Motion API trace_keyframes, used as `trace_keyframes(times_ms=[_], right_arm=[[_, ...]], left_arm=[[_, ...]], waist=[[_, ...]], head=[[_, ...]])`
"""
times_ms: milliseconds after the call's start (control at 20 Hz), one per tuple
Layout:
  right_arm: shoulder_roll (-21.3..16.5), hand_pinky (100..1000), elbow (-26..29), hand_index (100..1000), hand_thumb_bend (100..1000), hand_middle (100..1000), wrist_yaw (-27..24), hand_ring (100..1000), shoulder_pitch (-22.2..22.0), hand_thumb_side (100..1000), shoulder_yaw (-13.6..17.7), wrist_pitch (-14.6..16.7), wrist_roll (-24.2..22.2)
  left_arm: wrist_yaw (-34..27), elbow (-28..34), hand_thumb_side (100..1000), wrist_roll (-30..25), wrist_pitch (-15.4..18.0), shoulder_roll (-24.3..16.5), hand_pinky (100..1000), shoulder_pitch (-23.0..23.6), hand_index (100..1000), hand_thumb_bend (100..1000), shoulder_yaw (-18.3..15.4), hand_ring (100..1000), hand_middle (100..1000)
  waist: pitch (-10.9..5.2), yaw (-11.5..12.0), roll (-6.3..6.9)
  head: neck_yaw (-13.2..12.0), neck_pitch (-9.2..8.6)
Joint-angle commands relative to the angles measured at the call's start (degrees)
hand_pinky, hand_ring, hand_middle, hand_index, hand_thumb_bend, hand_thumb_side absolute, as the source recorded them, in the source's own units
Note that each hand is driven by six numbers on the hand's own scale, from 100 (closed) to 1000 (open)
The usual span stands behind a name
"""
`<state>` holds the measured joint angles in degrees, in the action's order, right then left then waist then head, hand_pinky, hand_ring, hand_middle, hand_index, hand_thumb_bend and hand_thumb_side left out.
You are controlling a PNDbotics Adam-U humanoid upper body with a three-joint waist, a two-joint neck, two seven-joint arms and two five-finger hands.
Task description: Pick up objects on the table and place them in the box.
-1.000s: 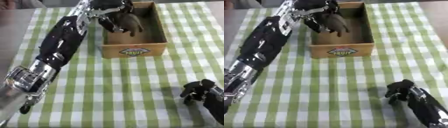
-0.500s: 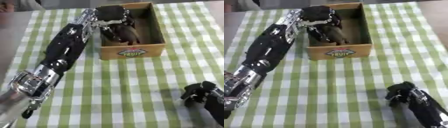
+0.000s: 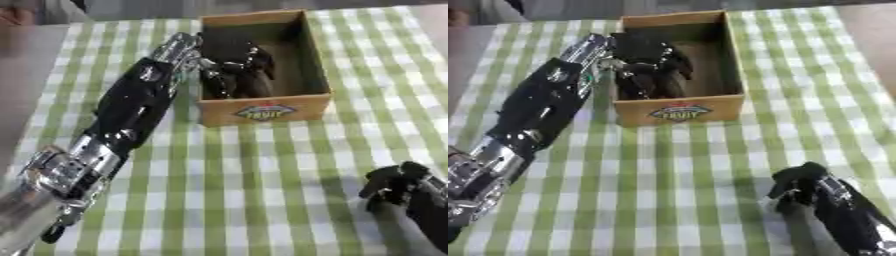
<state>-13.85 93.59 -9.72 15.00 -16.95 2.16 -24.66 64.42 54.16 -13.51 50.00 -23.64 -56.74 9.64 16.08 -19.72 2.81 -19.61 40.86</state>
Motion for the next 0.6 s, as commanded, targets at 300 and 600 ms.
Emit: trace_keyframes(times_ms=[300, 600], right_arm=[[-0.6, 483, 0.3, 699, 100, 544, -0.3, 610, -0.6, 1000, 1.0, 0.1, 0.6], [-0.8, 483, 0.2, 699, 100, 544, -0.5, 610, -1.1, 1000, 1.5, 0.1, 1.0]], left_arm=[[-24.7, 13.5, 240, -7.3, 1.9, -5.7, 723, 0.9, 831, 302, -2.4, 738, 760], [-39.2, 23.1, 222, -14.9, -0.6, -9.7, 707, 5.0, 817, 280, -3.2, 713, 741]], waist=[[-2.38, 2.3, -0.72], [-3.02, 4.4, -1.14]], head=[[1.9, 0.66], [3.1, 0.85]])
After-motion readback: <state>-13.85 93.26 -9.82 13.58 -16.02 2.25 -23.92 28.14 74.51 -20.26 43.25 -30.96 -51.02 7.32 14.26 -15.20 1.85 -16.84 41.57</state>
